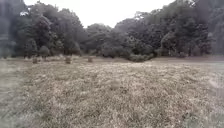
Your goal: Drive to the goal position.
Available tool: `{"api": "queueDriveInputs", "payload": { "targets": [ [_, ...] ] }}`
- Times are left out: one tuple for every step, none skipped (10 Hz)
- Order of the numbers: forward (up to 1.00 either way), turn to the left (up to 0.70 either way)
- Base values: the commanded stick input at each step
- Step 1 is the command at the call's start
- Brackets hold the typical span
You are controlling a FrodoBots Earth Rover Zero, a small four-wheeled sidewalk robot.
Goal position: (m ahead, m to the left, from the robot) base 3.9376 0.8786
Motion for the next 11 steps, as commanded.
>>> {"api": "queueDriveInputs", "payload": {
  "targets": [
    [0.0, 0.45],
    [0.0, 0.45],
    [0.0, 0.45],
    [0.0, 0.45],
    [0.0, 0.45],
    [0.0, 0.03],
    [0.0, 0.01],
    [0.0, 0.0],
    [0.0, 0.0],
    [0.0, 0.0],
    [0.0, 0.0]
  ]
}}
